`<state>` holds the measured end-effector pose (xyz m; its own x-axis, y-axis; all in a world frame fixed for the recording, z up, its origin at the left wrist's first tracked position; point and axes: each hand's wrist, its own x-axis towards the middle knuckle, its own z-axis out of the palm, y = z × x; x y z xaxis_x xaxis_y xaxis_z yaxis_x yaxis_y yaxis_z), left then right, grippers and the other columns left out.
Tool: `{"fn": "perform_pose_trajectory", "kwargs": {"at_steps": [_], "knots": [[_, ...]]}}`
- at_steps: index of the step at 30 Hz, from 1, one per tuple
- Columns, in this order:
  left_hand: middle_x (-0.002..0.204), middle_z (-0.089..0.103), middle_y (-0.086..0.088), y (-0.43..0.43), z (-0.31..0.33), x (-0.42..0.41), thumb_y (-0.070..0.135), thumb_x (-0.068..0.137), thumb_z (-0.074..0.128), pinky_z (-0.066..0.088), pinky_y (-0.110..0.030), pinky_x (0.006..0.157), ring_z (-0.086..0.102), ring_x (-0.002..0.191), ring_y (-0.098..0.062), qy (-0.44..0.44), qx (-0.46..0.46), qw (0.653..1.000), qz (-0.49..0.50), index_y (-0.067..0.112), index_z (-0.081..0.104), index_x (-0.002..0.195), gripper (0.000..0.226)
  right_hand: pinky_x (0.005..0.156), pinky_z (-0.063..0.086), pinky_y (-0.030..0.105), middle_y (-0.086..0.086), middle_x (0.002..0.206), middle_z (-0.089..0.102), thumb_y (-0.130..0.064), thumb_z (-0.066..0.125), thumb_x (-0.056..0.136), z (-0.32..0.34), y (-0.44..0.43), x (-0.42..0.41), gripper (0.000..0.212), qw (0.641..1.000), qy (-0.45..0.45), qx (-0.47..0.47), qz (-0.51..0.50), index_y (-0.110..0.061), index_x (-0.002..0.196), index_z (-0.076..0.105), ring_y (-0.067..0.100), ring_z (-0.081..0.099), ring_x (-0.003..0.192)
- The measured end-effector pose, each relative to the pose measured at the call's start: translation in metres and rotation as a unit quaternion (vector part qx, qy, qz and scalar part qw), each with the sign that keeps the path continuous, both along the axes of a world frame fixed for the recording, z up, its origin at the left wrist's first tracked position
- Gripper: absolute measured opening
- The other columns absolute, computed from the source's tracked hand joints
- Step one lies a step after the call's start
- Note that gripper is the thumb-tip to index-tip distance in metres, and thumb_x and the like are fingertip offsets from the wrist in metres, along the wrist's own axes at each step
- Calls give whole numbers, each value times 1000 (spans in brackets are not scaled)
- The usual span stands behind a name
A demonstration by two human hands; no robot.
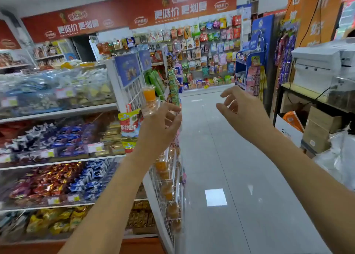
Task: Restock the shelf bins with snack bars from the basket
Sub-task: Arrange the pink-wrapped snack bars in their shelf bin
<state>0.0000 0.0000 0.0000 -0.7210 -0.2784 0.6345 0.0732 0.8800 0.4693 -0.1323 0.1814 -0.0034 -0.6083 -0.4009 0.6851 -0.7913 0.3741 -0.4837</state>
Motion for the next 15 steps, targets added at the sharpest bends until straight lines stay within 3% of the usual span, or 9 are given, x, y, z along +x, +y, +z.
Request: {"fn": "perform_pose_trajectory", "kwargs": {"at_steps": [4, 8, 11, 13, 15], "knots": [[73, 61, 16, 6, -8, -62, 27, 92, 59, 51, -13, 59, 62, 66, 3, 6, 15, 1000, 24, 21, 64, 97, 9, 70, 48, 26, -4, 89, 61, -33, 60, 93, -11, 3, -55, 26, 999, -29, 17, -16, -16, 112, 55, 3, 53, 70], [72, 64, 14, 8, -21, -121, 29, 92, 56, 45, -8, 59, 62, 65, 5, 6, 49, 998, 35, 26, 60, 95, 6, 67, 44, 20, -4, 90, 61, -32, 59, 93, -25, 2, -115, 24, 998, -44, 44, -1, -16, 111, 56, 6, 55, 73], [76, 68, 8, 3, -33, -161, 34, 95, 51, 51, -19, 64, 66, 65, -1, 5, 92, 995, 32, 27, 59, 98, 12, 62, 39, 11, -4, 88, 61, -32, 59, 93, -33, -4, -160, 23, 996, -54, 64, 5, -16, 110, 56, 5, 53, 71], [79, 69, 5, -3, -40, -186, 32, 96, 51, 54, -26, 65, 66, 66, -4, -5, 104, 994, 31, 22, 61, 104, 16, 63, 41, 15, -4, 87, 60, -31, 58, 94, -39, -9, -188, 22, 995, -69, 65, 9, -15, 109, 57, 5, 52, 72], [81, 69, 3, -12, -49, -212, 28, 96, 52, 52, -22, 62, 66, 68, -6, -16, 107, 993, 36, 20, 60, 107, 17, 67, 46, 24, -4, 86, 60, -31, 58, 94, -48, -18, -215, 21, 994, -82, 66, 15, -15, 108, 58, 7, 54, 73]]}}
